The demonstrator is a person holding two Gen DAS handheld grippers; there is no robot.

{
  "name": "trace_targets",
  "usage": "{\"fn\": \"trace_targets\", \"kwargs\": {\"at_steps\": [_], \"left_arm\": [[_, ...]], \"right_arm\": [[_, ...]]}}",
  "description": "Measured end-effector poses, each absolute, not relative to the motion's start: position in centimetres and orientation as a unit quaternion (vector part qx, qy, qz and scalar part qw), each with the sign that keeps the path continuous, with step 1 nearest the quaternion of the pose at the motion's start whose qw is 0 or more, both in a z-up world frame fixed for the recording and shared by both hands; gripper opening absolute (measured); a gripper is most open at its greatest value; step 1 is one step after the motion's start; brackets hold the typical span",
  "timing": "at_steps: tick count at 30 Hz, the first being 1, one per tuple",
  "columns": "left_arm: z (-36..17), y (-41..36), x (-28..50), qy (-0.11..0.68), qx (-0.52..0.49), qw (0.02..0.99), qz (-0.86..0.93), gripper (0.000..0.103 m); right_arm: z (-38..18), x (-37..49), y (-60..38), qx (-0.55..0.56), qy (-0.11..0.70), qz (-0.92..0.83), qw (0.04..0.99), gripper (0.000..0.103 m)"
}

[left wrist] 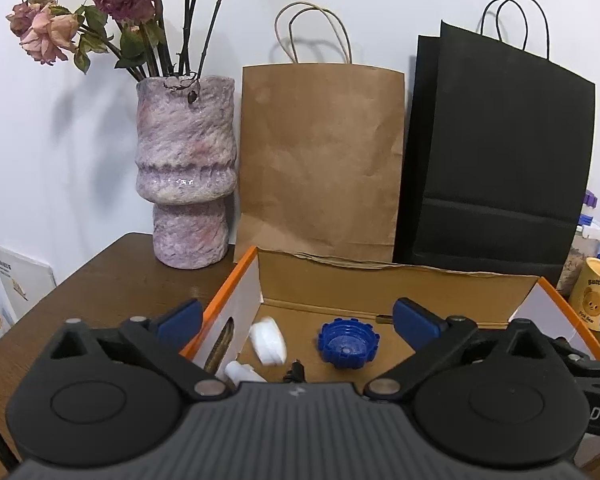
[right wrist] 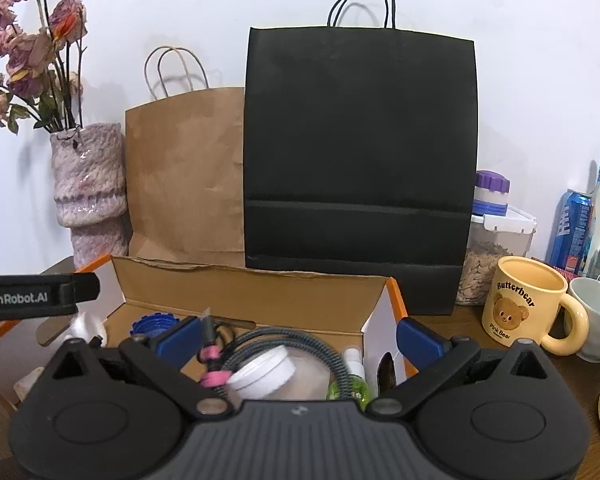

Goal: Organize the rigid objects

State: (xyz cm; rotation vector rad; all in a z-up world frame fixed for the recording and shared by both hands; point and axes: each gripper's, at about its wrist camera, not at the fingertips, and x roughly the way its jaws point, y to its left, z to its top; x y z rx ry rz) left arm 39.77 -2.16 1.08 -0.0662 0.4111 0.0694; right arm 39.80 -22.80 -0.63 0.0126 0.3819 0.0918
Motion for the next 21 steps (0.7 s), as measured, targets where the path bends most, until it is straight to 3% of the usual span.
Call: {"fn": "trace_targets", "kwargs": {"at_steps": [21], "left_arm": [[4.4, -1.4, 32.2, 0.162, -0.008, 0.986, 0.028, 0.103]], "right_arm": [[1.7, 33.5, -24.3, 0.008, 0.175, 0.028, 0.984, 0.103]]}}
